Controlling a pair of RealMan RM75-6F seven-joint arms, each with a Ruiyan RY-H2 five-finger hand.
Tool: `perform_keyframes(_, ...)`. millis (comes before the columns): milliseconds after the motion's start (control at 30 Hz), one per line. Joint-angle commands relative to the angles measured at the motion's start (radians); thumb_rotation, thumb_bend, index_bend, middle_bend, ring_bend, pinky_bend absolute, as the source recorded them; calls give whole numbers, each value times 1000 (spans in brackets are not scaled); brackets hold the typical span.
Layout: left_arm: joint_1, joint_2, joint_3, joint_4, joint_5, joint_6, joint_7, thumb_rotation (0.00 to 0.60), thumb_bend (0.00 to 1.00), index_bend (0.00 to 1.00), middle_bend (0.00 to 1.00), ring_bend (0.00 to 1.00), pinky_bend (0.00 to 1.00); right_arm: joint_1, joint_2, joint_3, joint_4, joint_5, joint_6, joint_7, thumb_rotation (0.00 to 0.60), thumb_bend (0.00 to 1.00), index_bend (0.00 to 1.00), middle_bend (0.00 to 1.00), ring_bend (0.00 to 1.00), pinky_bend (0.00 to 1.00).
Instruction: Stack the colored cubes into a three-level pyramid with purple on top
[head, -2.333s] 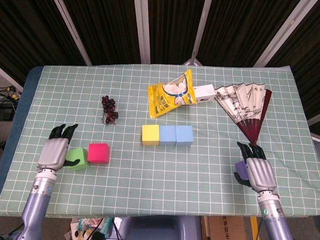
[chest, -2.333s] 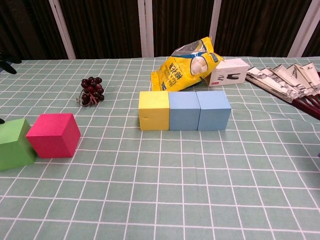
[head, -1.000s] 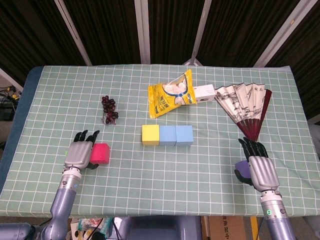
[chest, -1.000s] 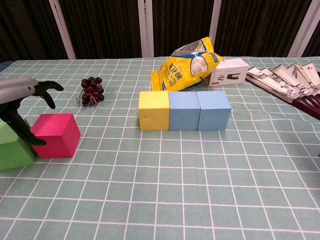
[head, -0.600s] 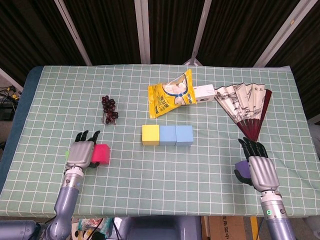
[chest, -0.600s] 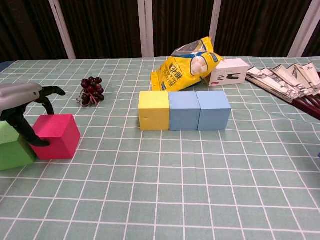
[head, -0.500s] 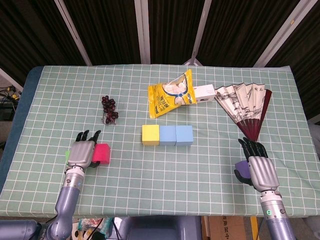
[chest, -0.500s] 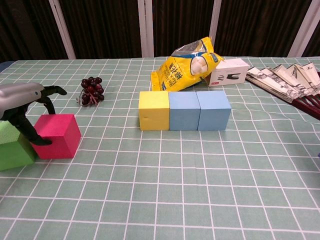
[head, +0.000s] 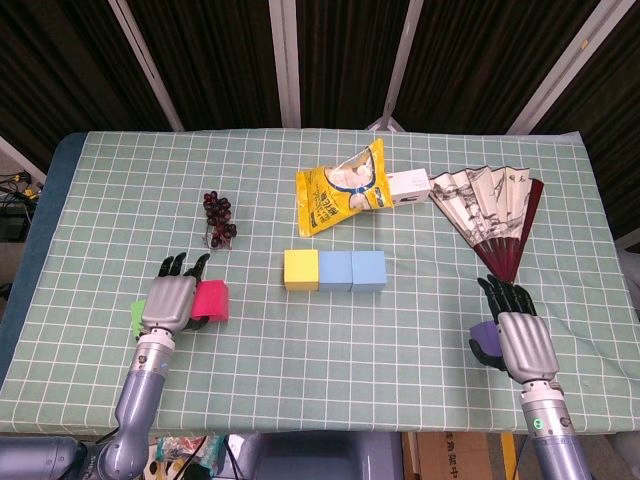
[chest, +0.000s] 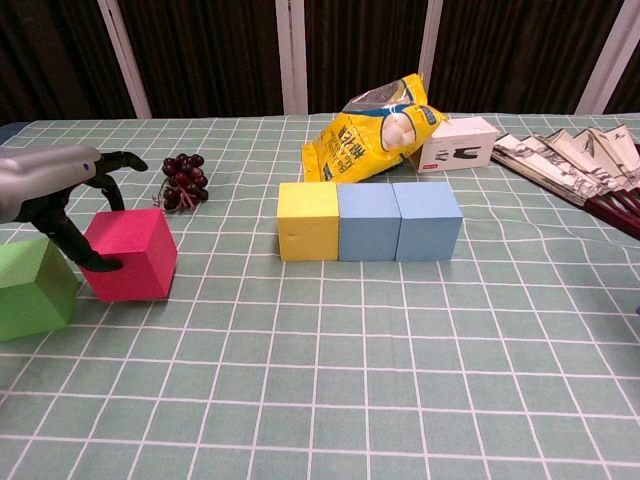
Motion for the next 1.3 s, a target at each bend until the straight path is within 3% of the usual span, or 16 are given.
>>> perform_keyframes(33, -10, -6, -4, -5, -5, -4, 10, 600, 321, 0, 372, 3, 0, 0, 0, 1, 1, 2, 0, 0, 600, 338, 0, 61, 0, 0)
perform_keyframes(933, -127, -149, -52, -19, -39, 32, 127, 600, 321, 0, 381, 3, 0, 2, 0, 8, 10, 18, -9, 8, 600, 339, 0, 61, 0, 0)
perform_keyframes(1100, -159, -138, -108, -64, -75, 53, 164, 600, 320, 0, 382, 3, 0, 4, 1, 8, 12, 24, -16, 13, 600, 338, 0, 61, 0, 0)
perform_keyframes(1300, -227, -112, -216, -123, -172, 67, 231, 600, 321, 0, 382, 3, 0, 6, 6, 20, 14, 41, -21, 30, 600, 339, 0, 61, 0, 0)
